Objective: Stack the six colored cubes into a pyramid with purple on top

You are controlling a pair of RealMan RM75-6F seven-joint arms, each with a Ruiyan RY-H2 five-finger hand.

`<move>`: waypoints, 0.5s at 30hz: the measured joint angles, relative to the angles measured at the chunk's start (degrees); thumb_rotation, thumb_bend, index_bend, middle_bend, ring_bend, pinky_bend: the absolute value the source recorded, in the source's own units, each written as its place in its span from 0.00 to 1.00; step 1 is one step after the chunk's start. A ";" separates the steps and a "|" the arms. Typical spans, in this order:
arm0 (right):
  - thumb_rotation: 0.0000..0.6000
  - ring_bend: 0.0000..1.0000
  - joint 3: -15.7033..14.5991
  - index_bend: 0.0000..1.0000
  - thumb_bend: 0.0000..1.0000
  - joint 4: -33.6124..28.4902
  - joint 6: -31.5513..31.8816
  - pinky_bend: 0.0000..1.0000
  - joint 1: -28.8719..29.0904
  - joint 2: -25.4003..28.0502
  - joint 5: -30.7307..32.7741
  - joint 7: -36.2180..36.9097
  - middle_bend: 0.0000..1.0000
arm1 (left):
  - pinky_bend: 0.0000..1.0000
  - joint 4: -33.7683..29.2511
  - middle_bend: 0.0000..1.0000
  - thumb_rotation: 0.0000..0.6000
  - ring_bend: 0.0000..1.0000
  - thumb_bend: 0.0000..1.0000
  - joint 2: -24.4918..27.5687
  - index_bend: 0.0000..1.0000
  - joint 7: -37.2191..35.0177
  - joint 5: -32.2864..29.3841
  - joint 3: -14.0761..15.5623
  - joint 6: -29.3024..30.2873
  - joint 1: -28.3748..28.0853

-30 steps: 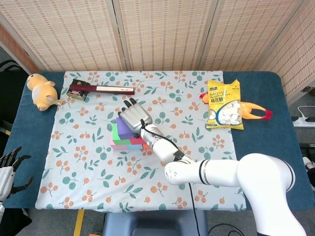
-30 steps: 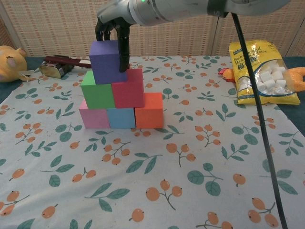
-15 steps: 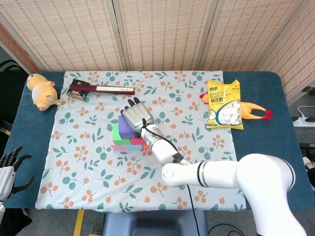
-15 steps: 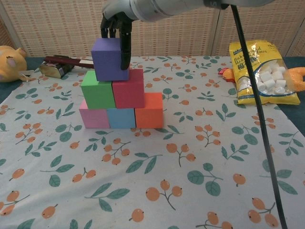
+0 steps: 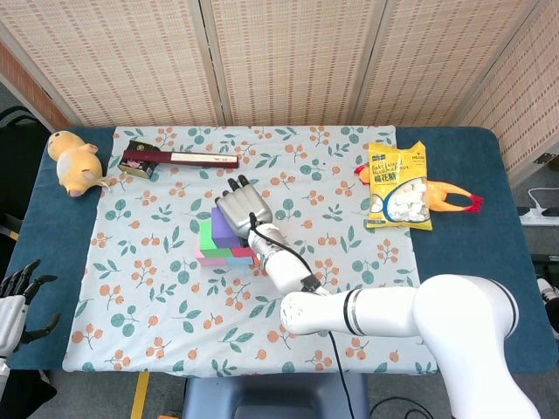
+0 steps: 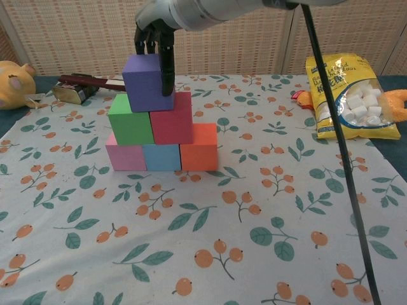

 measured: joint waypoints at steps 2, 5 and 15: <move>1.00 0.00 0.10 0.41 0.00 0.06 0.10 0.00 0.08 -0.15 0.28 -0.22 0.22 | 0.08 0.06 0.00 1.00 0.00 0.33 -0.01 0.23 -0.05 0.02 0.01 0.07 0.04; 1.00 0.00 0.35 0.41 0.00 0.28 0.32 0.00 0.16 -0.36 0.37 -0.50 0.22 | 0.08 0.17 0.00 1.00 0.00 0.33 -0.03 0.23 -0.13 -0.01 0.04 0.07 0.09; 1.00 0.00 0.91 0.40 0.00 1.07 0.47 0.00 0.22 -1.01 1.01 -1.48 0.22 | 0.08 0.47 0.00 1.00 0.00 0.33 -0.11 0.23 -0.43 -0.13 0.03 -0.07 0.11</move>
